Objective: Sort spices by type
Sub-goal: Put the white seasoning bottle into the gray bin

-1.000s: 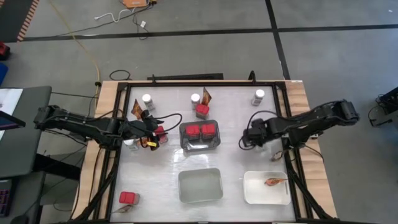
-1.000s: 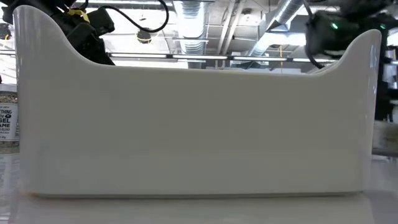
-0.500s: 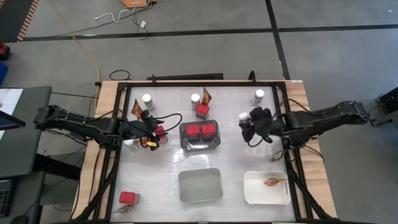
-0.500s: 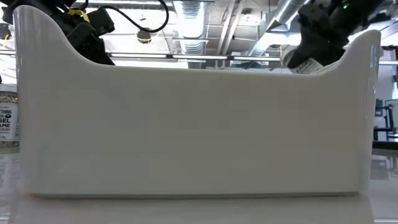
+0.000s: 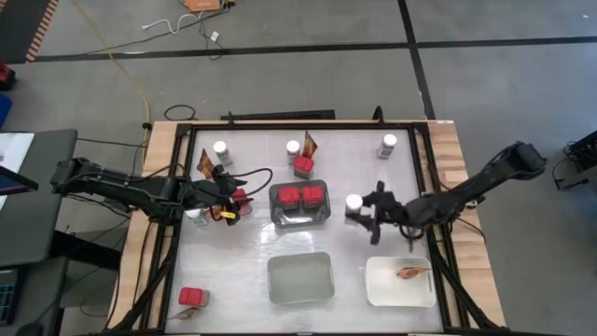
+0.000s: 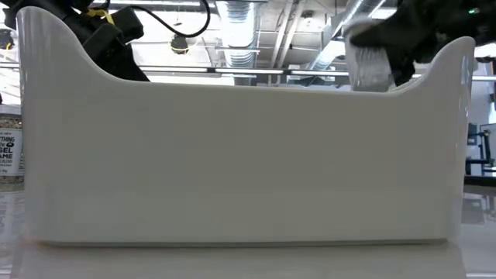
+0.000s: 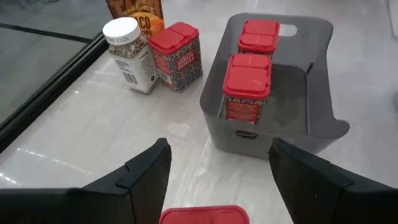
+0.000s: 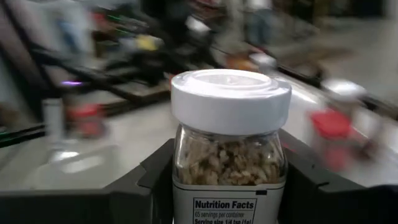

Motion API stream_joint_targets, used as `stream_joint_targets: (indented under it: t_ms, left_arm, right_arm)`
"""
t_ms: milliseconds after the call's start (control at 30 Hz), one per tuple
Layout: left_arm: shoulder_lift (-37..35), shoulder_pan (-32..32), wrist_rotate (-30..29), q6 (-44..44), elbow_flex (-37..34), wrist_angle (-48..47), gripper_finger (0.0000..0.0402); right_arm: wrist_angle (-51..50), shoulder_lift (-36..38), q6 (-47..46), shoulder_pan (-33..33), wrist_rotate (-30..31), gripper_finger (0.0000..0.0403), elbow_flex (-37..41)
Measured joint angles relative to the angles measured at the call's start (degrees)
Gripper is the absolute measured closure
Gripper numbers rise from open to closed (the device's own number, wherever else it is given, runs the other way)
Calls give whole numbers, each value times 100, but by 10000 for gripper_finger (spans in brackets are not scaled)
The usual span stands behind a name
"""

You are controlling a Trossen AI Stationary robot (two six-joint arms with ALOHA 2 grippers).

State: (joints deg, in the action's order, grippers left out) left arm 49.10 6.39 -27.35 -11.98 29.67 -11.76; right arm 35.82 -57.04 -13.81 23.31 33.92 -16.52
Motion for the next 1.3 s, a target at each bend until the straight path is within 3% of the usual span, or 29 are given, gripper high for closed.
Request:
stream_joint_targets:
  t_ms: [100, 433, 933, 1300]
  left_arm:
    - [0, 0, -1, -222, -2, 176, 144]
    - [0, 0, -4, -266, -2, 515, 144]
    - [0, 0, -2, -390, -2, 548, 144]
    - [0, 2, 43, -278, -2, 1135, 150]
  right_arm:
    - [735, -266, 466, -15, -547, 188, 88]
    - [1020, -1285, 2021, -200, -692, 188, -591]
    - [1036, -2326, 1531, -1153, -2178, 188, -1255]
    - [983, -2850, 1531, -1152, -2255, 187, -1643]
